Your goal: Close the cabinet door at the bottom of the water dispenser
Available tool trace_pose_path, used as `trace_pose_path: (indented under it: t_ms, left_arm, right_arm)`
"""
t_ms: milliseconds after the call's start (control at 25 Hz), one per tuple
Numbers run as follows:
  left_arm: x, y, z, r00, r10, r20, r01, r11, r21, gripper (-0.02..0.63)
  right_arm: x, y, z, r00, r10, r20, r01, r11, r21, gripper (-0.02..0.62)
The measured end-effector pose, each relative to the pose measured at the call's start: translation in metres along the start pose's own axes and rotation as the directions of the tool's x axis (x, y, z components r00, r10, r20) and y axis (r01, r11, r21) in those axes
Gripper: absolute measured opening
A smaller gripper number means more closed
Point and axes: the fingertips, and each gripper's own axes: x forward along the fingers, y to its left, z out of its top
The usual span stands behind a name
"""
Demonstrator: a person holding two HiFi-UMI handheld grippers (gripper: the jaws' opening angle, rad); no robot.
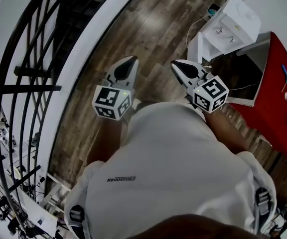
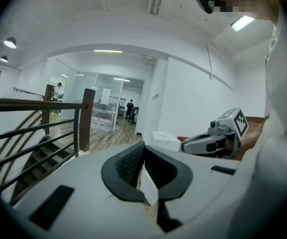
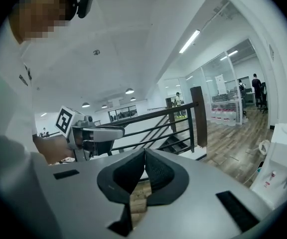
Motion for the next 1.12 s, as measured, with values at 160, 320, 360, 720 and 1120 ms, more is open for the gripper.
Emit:
trace_pose_path:
  t_ms: [160, 320, 360, 720, 1120]
  left_arm:
    - [0.018, -0.041, -0.002, 1.000, -0.018, -0.004, 0.018, 1.000, 0.004, -0.002]
    - [0.032, -0.082, -0.021, 0.998, -0.028, -0.049, 0.028, 1.000, -0.001, -0.002]
    - [0.035, -0.092, -0.024, 0.998, -0.030, -0.056, 0.030, 1.000, 0.001, -0.002]
    - [0.063, -0.172, -0.030, 0.995, -0.081, -0.054, 0.084, 0.995, 0.047, -0.002]
    - [0.073, -0.228, -0.037, 0.993, -0.096, -0.071, 0.101, 0.992, 0.073, -0.002]
  right_arm:
    - [-0.030, -0.017, -0.011, 1.000, 0.000, 0.001, 0.000, 1.000, 0.022, 0.021]
    - [-0.067, -0.031, -0.022, 1.000, -0.002, 0.015, 0.002, 1.000, 0.029, 0.021]
    - [-0.076, -0.035, -0.026, 1.000, -0.007, 0.019, 0.007, 0.999, 0.037, 0.021]
    - [-0.153, -0.063, -0.052, 0.997, -0.060, 0.058, 0.055, 0.995, 0.078, 0.023]
    - [-0.216, -0.082, -0.070, 0.991, -0.105, 0.079, 0.097, 0.990, 0.098, 0.021]
